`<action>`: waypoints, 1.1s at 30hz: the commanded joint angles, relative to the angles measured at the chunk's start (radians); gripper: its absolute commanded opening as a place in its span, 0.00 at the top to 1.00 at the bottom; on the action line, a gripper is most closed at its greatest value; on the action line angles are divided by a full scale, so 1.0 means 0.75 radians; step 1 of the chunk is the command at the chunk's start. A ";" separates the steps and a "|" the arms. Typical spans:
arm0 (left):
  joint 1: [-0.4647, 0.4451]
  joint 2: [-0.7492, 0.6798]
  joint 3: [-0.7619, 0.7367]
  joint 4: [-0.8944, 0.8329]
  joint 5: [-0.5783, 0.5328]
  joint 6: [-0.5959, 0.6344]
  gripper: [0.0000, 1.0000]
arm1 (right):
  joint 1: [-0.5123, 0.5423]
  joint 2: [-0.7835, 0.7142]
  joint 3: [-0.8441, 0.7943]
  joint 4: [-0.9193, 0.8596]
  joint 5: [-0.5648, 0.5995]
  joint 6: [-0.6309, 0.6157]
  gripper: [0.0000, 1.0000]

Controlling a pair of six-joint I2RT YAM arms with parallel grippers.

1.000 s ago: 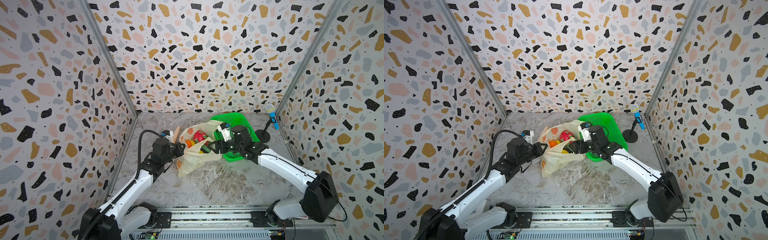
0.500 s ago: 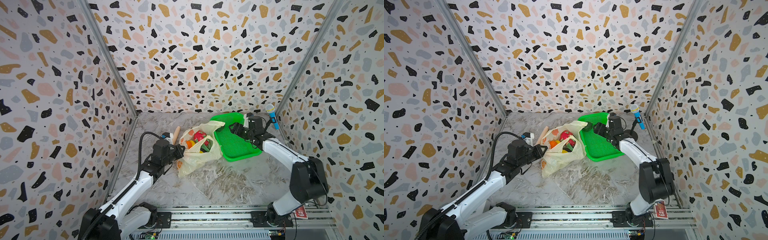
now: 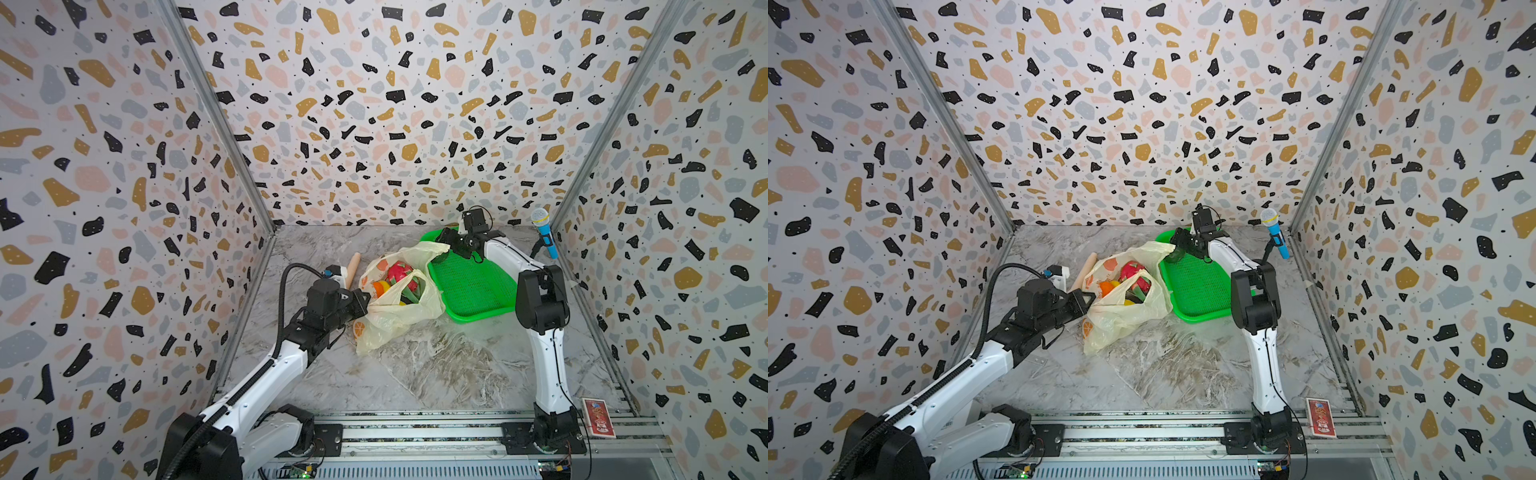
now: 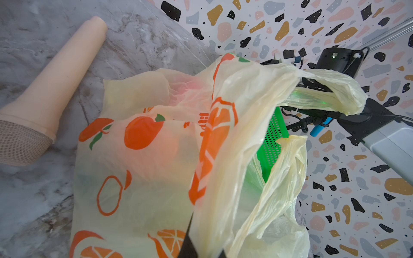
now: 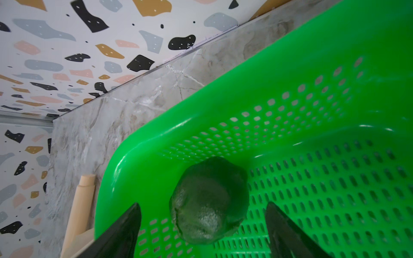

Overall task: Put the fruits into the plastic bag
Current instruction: 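Return the right gripper to the basket and grasp the last avocado, then lower the last avocado into the bag and open the right gripper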

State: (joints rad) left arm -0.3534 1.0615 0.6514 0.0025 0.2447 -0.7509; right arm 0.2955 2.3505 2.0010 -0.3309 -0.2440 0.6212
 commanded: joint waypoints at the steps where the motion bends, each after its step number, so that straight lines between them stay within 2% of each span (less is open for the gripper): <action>1: 0.010 0.010 0.007 0.040 0.002 0.022 1.00 | 0.015 0.033 0.079 -0.151 0.047 -0.049 0.13; 10: 0.010 0.027 0.013 0.027 0.000 0.033 1.00 | 0.059 0.140 0.071 -0.089 -0.002 -0.061 0.16; 13: 0.009 0.031 0.019 0.025 0.000 0.038 1.00 | 0.066 0.149 0.069 -0.047 -0.014 -0.056 0.21; 16: 0.010 0.031 0.029 0.016 -0.005 0.045 1.00 | 0.066 0.136 0.061 -0.021 -0.026 -0.040 0.29; 19: 0.011 0.027 0.033 0.005 -0.013 0.052 1.00 | 0.066 0.083 0.006 0.010 -0.036 -0.039 0.49; 21: 0.012 0.025 0.032 0.005 -0.011 0.052 1.00 | 0.064 -0.005 -0.094 0.085 -0.024 -0.045 0.64; 23: 0.011 0.019 0.032 0.003 -0.010 0.052 1.00 | 0.054 -0.104 -0.189 0.144 -0.003 -0.055 0.72; 28: 0.013 -0.012 0.029 0.001 -0.009 0.052 1.00 | 0.016 -0.417 -0.431 0.171 0.024 -0.062 0.72; 33: 0.012 -0.027 0.022 0.027 0.014 0.029 1.00 | 0.056 -0.940 -0.897 0.395 0.139 -0.030 0.73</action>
State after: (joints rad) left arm -0.3531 1.0588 0.6514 0.0006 0.2455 -0.7265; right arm 0.3161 1.8534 1.4288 -0.1593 -0.2050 0.5865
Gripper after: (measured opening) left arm 0.047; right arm 0.486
